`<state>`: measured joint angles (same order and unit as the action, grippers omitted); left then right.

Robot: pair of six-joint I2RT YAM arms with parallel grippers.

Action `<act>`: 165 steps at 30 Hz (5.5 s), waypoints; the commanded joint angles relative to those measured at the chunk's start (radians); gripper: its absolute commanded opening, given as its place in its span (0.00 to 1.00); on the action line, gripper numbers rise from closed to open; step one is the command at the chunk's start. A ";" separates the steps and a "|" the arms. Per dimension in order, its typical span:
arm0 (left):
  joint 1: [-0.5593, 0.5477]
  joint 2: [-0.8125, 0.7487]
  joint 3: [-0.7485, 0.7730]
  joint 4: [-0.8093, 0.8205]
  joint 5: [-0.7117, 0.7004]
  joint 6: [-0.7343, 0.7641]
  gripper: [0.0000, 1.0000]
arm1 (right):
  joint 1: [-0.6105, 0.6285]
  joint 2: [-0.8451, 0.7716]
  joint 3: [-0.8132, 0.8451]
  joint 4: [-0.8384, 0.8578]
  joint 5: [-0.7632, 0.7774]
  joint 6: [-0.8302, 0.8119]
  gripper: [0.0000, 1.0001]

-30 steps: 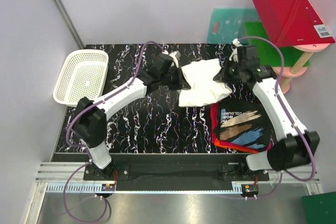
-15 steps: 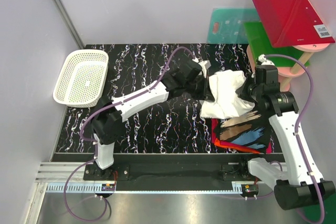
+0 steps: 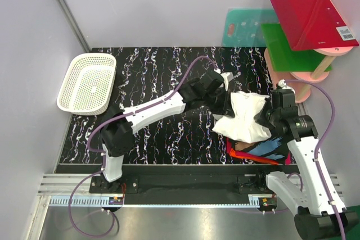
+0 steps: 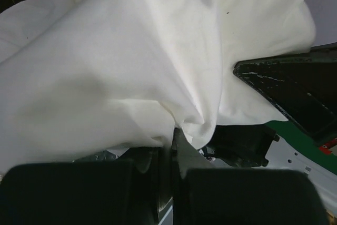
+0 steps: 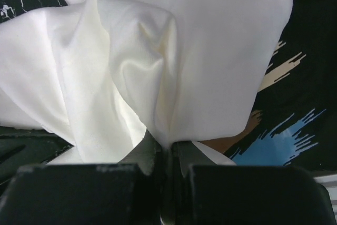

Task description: Fold and stack the t-shirts

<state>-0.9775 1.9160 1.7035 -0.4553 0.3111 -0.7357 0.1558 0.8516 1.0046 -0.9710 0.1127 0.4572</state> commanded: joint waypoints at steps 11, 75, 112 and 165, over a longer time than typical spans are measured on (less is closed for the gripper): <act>-0.003 -0.057 -0.082 0.012 0.017 -0.001 0.99 | -0.001 0.012 -0.012 -0.027 0.011 0.055 0.00; 0.120 -0.230 -0.320 0.092 -0.044 0.094 0.95 | -0.010 -0.023 0.164 -0.163 0.048 0.066 0.00; 0.114 -0.101 -0.300 0.269 0.135 0.000 0.99 | -0.059 0.661 0.310 -0.295 0.584 0.044 0.04; 0.033 -0.065 -0.289 0.161 -0.003 0.029 0.99 | -0.048 0.504 0.236 0.124 -0.136 0.031 0.41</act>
<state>-0.9478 1.8301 1.3945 -0.3130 0.3202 -0.7078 0.1040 1.3727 1.2400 -0.8616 -0.0425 0.5373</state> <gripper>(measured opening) 0.987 0.407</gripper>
